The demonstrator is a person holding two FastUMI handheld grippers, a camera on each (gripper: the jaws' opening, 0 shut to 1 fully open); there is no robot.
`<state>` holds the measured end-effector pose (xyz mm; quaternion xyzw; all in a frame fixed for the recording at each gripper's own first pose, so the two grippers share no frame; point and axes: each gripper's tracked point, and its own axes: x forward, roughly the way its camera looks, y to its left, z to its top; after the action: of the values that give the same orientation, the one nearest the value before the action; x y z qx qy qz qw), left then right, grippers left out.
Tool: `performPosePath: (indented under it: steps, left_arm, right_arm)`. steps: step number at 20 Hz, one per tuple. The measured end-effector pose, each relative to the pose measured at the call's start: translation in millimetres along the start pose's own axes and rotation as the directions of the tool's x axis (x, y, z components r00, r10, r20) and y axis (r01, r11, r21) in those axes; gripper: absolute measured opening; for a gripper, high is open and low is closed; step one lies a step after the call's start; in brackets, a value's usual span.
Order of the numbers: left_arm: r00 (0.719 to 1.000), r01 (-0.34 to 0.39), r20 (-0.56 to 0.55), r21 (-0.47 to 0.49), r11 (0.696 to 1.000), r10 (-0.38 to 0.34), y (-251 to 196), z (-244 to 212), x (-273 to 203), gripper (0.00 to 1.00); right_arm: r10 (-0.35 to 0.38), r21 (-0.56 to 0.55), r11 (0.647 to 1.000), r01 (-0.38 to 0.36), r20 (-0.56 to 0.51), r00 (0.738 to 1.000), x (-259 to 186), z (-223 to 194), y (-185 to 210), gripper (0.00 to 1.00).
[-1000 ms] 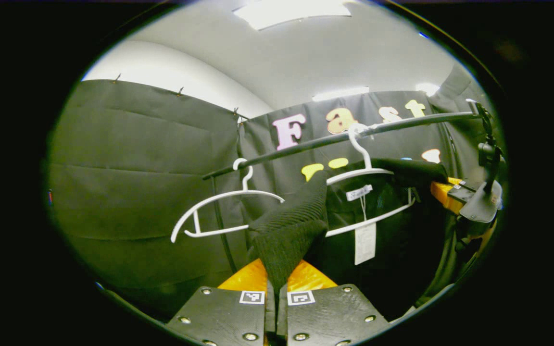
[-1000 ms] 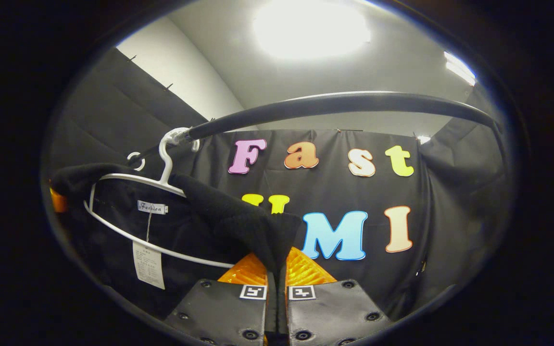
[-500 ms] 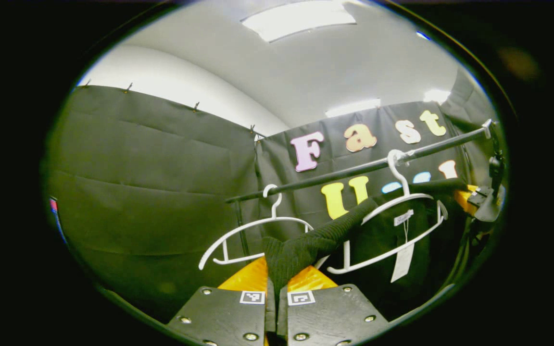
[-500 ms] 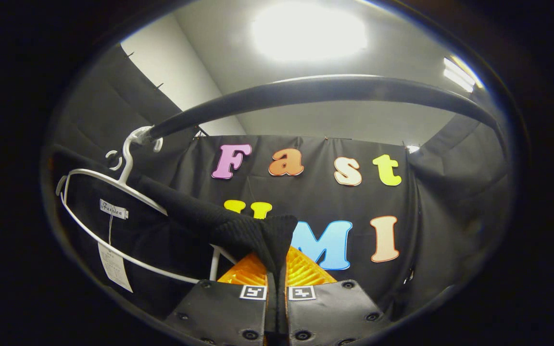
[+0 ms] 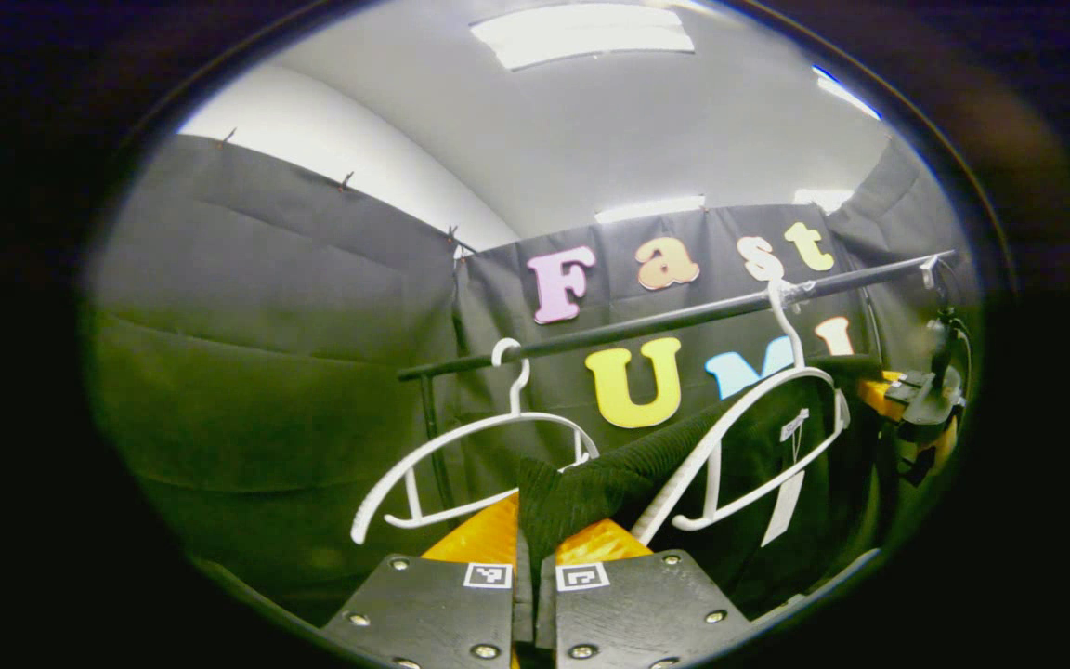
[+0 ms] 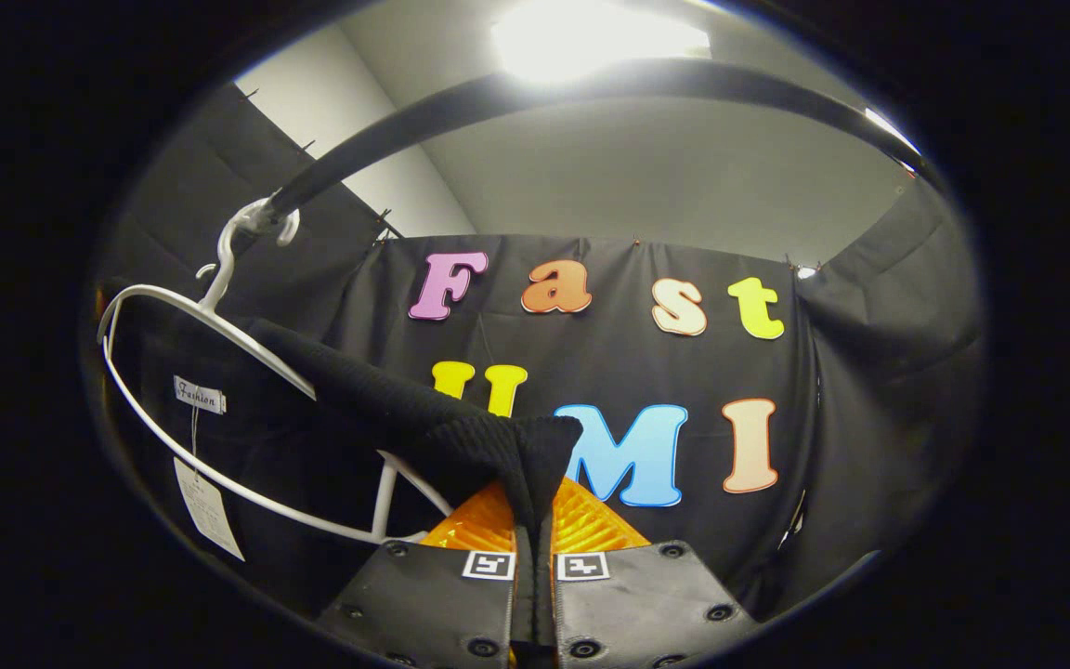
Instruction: Grasp the clothes on the hanger with both hands and then place them into the laundry hamper below.
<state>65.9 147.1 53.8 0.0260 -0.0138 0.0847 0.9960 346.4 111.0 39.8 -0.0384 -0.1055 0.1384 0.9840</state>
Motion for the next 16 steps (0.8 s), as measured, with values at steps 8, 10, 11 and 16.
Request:
performPosePath:
  steps: [8, 10, 11, 16]
  left_arm:
    - [0.992, 0.055, -0.109, -0.032, 0.998, -0.059, -12.9, -69.3, 12.1, 0.01]
    - [0.988, 0.072, -0.136, -0.021, 0.997, -0.074, -24.5, -85.1, 16.4, 0.02]
    - [0.986, 0.078, -0.150, -0.017, 0.997, -0.080, -30.3, -91.9, 18.9, 0.02]
    - [0.975, 0.094, -0.201, -0.004, 0.996, -0.093, -38.9, -119.3, 16.0, 0.02]
  right_arm:
    - [0.005, 0.024, 1.000, -0.001, -0.176, 0.984, 2.0, -60.5, -6.7, 0.02]
    - [0.008, 0.052, 0.999, 0.004, -0.224, 0.975, 4.7, -80.7, -9.9, 0.02]
    - [0.005, 0.052, 0.999, 0.008, -0.241, 0.971, 2.6, -87.7, -11.1, 0.02]
    - [-0.013, 0.024, 0.999, 0.021, -0.303, 0.953, -25.9, -109.5, -14.0, 0.02]
